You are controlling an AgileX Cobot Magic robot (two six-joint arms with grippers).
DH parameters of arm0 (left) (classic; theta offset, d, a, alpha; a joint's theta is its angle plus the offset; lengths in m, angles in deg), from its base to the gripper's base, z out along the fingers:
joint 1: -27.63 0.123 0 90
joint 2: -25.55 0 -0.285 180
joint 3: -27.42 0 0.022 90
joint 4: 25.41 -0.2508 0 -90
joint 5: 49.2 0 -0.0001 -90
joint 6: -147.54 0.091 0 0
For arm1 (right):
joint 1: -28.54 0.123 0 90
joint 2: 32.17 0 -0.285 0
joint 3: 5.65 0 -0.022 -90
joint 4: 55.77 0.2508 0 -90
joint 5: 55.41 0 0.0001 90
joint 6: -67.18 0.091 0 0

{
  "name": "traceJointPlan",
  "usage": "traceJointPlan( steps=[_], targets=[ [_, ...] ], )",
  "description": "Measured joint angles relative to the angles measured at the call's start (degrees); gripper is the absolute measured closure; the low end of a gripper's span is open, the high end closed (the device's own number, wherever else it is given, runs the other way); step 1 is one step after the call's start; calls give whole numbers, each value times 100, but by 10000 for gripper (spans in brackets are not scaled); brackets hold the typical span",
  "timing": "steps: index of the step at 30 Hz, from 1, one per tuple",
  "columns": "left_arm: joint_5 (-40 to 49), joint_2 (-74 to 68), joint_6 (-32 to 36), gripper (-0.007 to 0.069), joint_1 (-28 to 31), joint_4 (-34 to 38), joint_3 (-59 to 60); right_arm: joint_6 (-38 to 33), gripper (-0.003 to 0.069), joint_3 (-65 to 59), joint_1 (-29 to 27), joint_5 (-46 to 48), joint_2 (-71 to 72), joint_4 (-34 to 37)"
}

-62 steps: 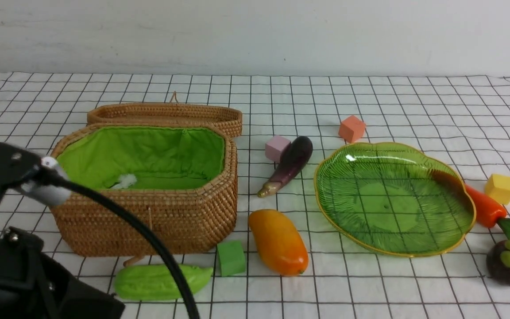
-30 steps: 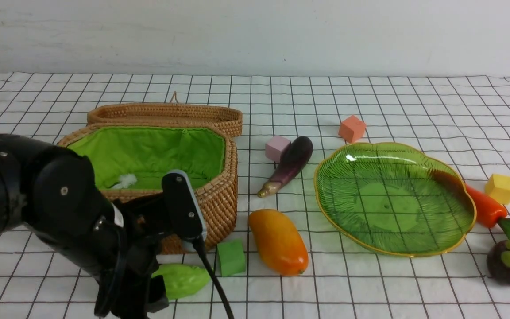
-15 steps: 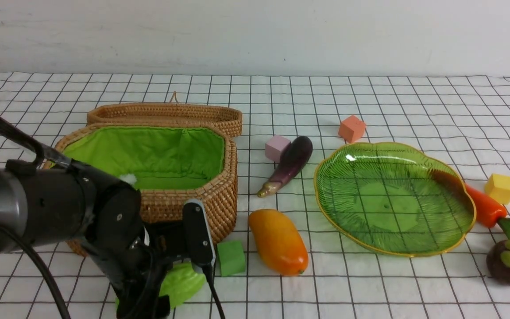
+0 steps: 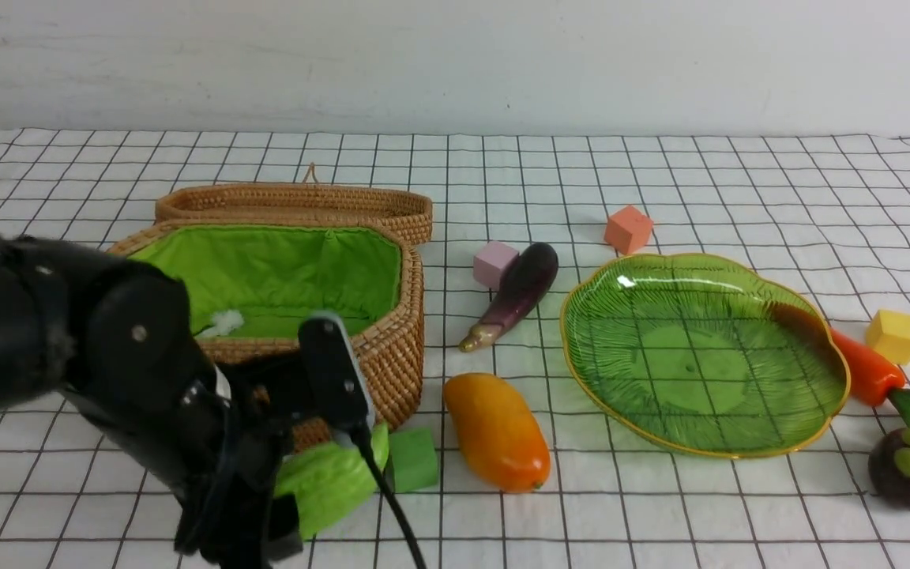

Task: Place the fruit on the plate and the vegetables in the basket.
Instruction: Take a chayote with your left arm and place it on the basket on the left.

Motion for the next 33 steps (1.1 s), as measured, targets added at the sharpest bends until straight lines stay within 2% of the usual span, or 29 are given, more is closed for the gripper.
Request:
traceJointPlan(
  steps=[2, 6, 7, 10, 11, 12, 14, 16, 17, 18, 25, 29, 30, 31, 33],
  targets=[
    [-16, 370, 0, 198, 0, -209, -320, 0, 445, 0, 0, 0, 0, 0],
    [-360, 465, 0, 198, 0, -1640, -919, 0, 445, 0, 0, -261, 0, 26],
    [-360, 449, 0, 198, 0, -1718, -942, 0, 445, 0, 0, -281, 0, 26],
    [-591, 59, 0, 198, 11, -2970, -1247, 0, 445, 0, 0, -607, 0, 162],
    [-606, -2, -15, 198, 18, -3027, -1259, 0, 445, 0, 0, -621, 0, 179],
    [-645, -298, -123, 198, 18, -3578, -1338, 0, 445, 0, 0, -737, 0, 246],
    [-660, -497, -273, 198, 18, -3850, -1363, 0, 445, 0, 0, -813, 0, 280],
    [-697, -878, -750, 198, 18, -4507, -1378, 0, 445, 0, 0, -935, 0, 355],
    [-697, -878, -750, 198, 18, -4550, -1378, 0, 445, 0, 0, -935, 0, 355],
    [-730, -1055, -1136, 198, 18, -4860, -1378, 0, 445, 0, 0, -1014, 0, 383],
    [-982, -1087, -2196, 194, 28, -5193, -1383, 0, 442, 0, 0, -1090, 0, 454],
    [-988, -991, -2482, 118, 28, -5218, -1383, 0, 442, 0, 0, -1103, 0, 466],
    [-991, -921, -2615, 55, 28, -5217, -1383, 0, 442, 0, 0, -1109, 0, 466],
    [-991, -915, -2630, 48, 28, -5217, -1383, 0, 442, 0, 0, -1109, 0, 471],
    [-991, -796, -2811, -16, 28, -5217, -1383, 0, 442, 0, 0, -1109, 0, 470]
  ],
)
